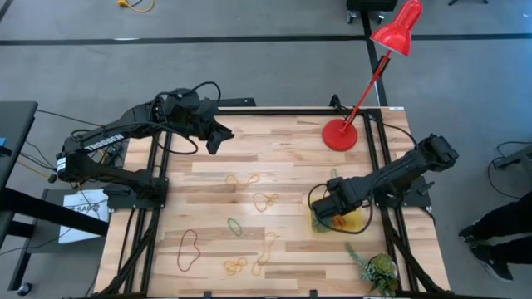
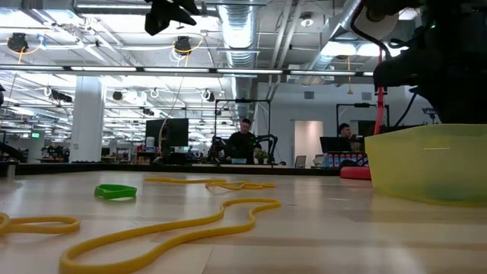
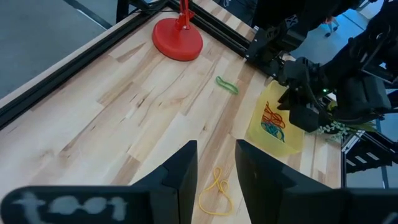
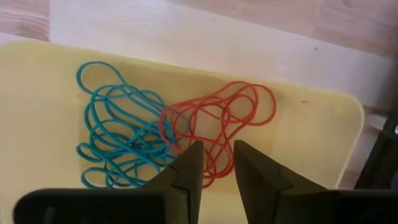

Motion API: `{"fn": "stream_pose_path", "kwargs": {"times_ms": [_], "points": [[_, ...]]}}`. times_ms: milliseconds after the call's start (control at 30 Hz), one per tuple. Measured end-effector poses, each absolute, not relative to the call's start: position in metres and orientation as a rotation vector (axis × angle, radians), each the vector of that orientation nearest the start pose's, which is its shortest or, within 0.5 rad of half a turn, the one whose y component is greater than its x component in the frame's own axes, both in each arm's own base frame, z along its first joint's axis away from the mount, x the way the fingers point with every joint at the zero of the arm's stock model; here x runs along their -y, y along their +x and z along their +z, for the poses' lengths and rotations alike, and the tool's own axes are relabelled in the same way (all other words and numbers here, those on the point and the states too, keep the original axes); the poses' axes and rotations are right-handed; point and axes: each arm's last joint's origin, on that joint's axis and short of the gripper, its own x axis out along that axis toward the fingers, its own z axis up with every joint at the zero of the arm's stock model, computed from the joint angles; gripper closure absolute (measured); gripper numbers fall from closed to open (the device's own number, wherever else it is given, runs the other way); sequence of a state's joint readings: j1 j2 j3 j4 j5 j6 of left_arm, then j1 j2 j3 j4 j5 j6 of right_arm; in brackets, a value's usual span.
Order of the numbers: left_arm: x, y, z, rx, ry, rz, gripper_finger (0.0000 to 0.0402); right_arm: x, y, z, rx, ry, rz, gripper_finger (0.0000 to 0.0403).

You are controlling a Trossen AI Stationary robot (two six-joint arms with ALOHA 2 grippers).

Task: Pick and place items into bin
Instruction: Put the red rubber band into the yellow bin

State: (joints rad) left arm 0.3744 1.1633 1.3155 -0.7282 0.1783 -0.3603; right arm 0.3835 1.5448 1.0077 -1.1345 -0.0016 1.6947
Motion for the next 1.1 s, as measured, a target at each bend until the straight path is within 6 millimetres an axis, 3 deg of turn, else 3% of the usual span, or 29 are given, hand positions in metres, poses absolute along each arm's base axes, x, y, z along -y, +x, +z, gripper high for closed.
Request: {"fn": "stream_pose_path", "kwargs": {"times_ms": [233, 433, 700, 900, 1100], "points": [[-0.077, 0.212, 0.385, -0.584, -0.524, 0.270, 0.0304, -0.087, 0.235, 0.204, -1.338, 1.012, -1.047, 0.0316], [-0.063, 0.196, 0.371, -0.822, -0.559, 0.149, 0.0304, -0.082, 0.247, 0.243, -1.308, 0.968, -0.877, 0.0316], [-0.032, 0.184, 0.341, -1.151, -0.527, 0.030, 0.0304, -0.054, 0.272, 0.303, -1.013, 0.803, -0.751, 0.0316], [0.002, 0.180, 0.312, -1.346, -0.470, -0.075, 0.0304, -0.028, 0.292, 0.318, -0.830, 0.661, -0.687, 0.0316], [0.033, 0.179, 0.294, -1.420, -0.494, 0.008, 0.0304, -0.007, 0.302, 0.323, -0.773, 0.566, -0.632, 0.0316]]}}
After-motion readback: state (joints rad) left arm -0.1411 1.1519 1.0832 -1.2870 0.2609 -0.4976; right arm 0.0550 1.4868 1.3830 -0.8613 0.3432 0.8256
